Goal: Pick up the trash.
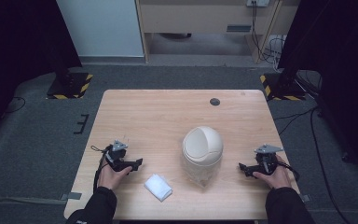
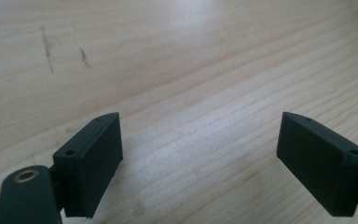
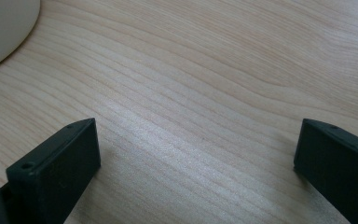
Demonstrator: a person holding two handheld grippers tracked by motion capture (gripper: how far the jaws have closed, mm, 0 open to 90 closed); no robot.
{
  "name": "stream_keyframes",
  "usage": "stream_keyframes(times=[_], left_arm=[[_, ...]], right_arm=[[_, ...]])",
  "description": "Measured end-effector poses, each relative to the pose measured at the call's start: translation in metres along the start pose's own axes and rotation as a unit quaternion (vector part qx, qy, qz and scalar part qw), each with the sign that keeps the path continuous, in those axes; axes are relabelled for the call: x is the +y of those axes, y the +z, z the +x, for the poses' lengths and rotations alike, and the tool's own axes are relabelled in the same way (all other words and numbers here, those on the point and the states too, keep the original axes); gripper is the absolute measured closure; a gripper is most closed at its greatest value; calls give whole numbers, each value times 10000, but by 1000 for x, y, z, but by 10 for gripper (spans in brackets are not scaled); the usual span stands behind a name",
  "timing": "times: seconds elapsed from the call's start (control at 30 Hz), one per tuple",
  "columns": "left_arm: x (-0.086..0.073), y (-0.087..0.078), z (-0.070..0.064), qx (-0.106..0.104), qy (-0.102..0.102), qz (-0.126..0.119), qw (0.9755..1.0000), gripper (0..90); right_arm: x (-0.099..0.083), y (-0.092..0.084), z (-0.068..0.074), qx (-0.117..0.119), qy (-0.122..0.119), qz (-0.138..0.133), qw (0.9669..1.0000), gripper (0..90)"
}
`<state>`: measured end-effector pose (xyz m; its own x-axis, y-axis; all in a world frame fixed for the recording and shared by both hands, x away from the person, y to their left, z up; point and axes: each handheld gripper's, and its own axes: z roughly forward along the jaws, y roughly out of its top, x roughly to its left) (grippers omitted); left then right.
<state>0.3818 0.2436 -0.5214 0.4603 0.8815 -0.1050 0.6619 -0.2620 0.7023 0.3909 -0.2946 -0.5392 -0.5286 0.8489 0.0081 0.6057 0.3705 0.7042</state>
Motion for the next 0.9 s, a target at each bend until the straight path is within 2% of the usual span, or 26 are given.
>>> stream_keyframes(times=[0.1,0.17,0.37,0.53,0.57,0.6,0.63,0.73,0.9], left_arm=[[6,-10,-1,-115,-167,-352,9992,146],[10,-17,-3,-169,-226,-644,9975,149],[16,-27,-6,-374,-413,-1050,9929,164],[21,-36,-8,-395,-450,-1391,9885,179],[22,-39,-8,-384,-426,-1478,9873,179],[24,-43,-9,-367,-365,-1666,9847,184],[24,-43,-9,-367,-365,-1666,9847,183],[29,-50,-12,-383,-323,-1941,9797,183],[35,-59,-17,-435,-307,-2231,9733,184]], right_arm=[[0,0,0,0,0,1,10000,4],[0,0,0,1,0,0,10000,4],[0,0,0,-13,14,-11,10000,6],[0,0,0,-17,23,-11,10000,6],[0,0,0,-17,23,-11,10000,6],[0,0,0,-16,24,-11,10000,6],[0,0,0,-16,24,-11,10000,6],[0,0,0,-11,30,-18,10000,7],[0,0,0,-14,27,-19,10000,7]])
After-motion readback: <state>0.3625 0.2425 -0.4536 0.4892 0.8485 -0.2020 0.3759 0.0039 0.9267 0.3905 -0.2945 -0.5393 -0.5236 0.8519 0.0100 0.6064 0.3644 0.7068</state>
